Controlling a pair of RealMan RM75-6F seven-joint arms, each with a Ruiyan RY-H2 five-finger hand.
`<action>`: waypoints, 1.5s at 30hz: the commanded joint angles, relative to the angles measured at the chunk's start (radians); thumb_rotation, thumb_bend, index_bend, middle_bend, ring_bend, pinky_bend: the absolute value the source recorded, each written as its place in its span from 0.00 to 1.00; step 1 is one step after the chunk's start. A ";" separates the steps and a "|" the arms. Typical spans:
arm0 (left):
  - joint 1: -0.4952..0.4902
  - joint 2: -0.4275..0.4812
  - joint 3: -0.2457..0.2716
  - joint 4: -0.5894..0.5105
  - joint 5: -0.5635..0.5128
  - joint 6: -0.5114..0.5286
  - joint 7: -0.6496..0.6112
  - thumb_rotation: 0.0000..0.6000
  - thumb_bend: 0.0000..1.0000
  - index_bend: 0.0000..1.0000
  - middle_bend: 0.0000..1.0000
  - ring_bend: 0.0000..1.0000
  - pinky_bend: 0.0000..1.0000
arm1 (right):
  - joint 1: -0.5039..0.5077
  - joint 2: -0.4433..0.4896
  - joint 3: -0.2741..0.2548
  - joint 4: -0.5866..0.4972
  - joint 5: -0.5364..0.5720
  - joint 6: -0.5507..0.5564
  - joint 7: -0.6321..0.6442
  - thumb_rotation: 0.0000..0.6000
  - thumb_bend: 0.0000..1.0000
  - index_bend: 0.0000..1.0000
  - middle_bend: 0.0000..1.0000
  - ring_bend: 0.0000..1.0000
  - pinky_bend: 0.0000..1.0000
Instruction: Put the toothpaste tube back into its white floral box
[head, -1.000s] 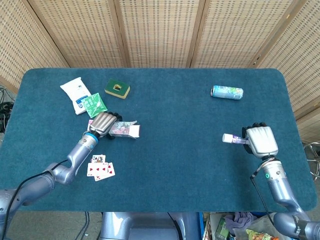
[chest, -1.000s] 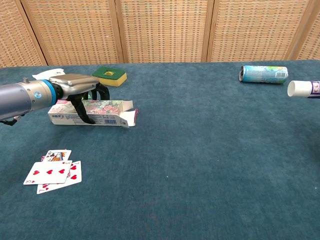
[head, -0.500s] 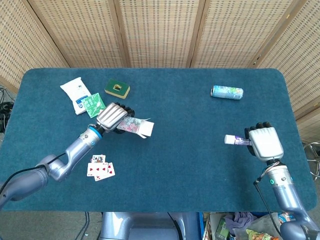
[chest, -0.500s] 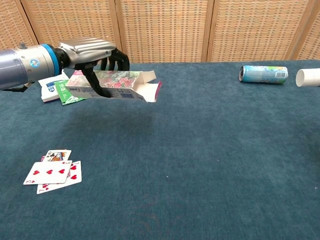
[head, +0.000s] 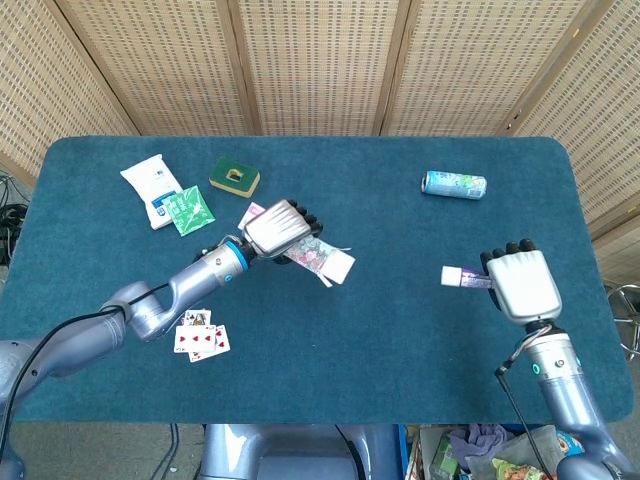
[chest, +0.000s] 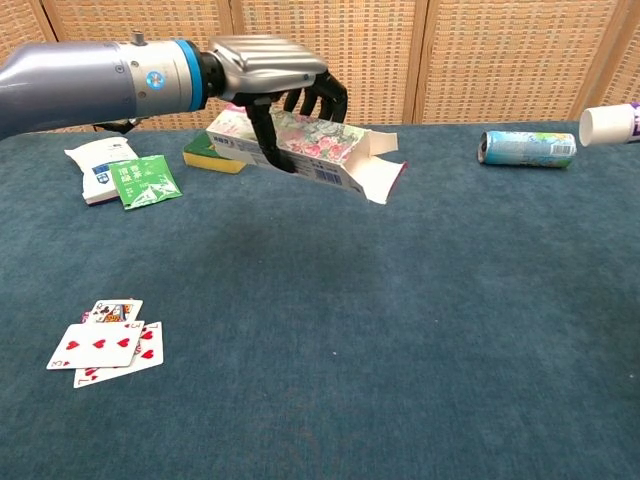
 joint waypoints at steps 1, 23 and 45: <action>-0.055 -0.048 -0.028 0.044 -0.031 -0.051 0.012 1.00 0.19 0.51 0.46 0.44 0.44 | 0.038 -0.016 0.010 -0.045 0.049 -0.008 -0.074 1.00 0.53 0.54 0.61 0.44 0.35; -0.168 -0.188 -0.087 0.112 -0.151 -0.099 0.056 1.00 0.19 0.51 0.46 0.44 0.44 | 0.143 -0.124 0.017 -0.023 0.267 0.006 -0.163 1.00 0.54 0.56 0.62 0.46 0.43; -0.219 -0.247 -0.140 0.107 -0.276 -0.125 0.115 1.00 0.19 0.51 0.46 0.44 0.44 | 0.214 -0.169 0.013 -0.048 0.349 0.061 -0.219 1.00 0.54 0.56 0.63 0.47 0.47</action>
